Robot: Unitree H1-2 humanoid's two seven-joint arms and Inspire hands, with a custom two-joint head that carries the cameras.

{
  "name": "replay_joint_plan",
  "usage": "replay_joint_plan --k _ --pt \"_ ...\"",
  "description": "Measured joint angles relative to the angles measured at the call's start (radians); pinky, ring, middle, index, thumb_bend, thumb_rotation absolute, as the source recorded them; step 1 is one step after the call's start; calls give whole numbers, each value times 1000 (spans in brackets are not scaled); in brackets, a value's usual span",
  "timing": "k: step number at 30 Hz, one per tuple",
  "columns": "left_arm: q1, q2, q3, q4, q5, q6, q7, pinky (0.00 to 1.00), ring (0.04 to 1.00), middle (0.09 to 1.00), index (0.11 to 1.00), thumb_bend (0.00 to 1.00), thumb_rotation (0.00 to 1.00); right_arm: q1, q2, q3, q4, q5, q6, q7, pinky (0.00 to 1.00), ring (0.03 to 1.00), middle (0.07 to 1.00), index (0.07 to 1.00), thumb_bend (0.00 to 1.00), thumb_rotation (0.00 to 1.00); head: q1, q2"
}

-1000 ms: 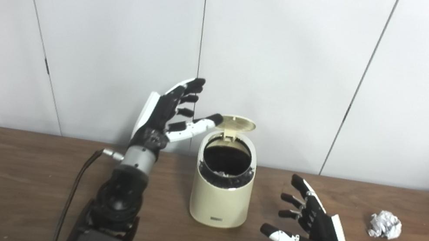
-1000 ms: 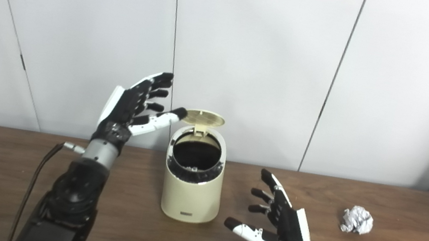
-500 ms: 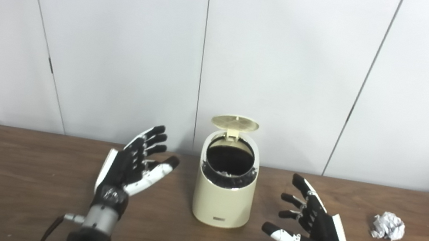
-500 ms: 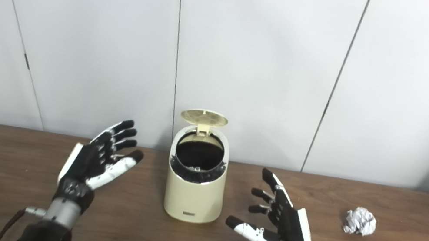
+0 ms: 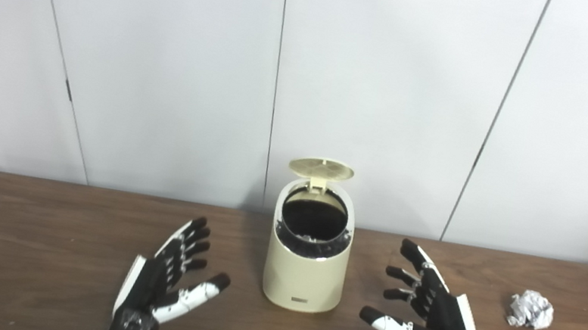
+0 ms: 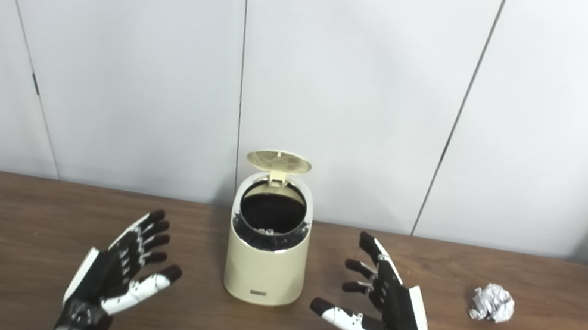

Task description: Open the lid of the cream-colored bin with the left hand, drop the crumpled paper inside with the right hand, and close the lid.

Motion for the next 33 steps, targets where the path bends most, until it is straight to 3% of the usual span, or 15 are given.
replay_joint_plan --k 11,15,18,21,25,28,33 --pt "-5 -1 -1 13 -1 -17 0 788 883 904 952 782 310 11 -49 -8 -21 17 27 33 637 789 900 900 833 225 -66 -11" --pt "-6 5 1 13 -4 -17 -1 805 887 907 954 772 291 -13 -187 12 -88 -68 115 107 616 750 868 897 811 252 -149 -26" --pt "-6 11 4 13 -11 -15 -6 796 881 907 955 768 284 -58 -352 47 -155 -219 211 172 615 729 835 839 828 145 -196 -34" --pt "-8 16 4 16 -8 -15 -5 827 884 907 957 777 310 -115 -463 63 -180 -335 272 212 614 734 823 815 844 119 -216 -41" --pt "-28 18 3 29 0 -16 -1 855 883 898 952 797 314 -154 -559 106 -179 -433 306 293 623 724 765 752 867 62 -245 -58" --pt "-31 27 3 32 7 -16 1 887 894 896 948 791 310 -186 -603 123 -175 -480 340 358 656 761 778 745 870 30 -261 -64" --pt "-30 33 3 51 9 -15 1 916 902 899 951 754 285 -250 -672 150 -158 -571 382 443 589 756 820 790 867 85 -291 -71"
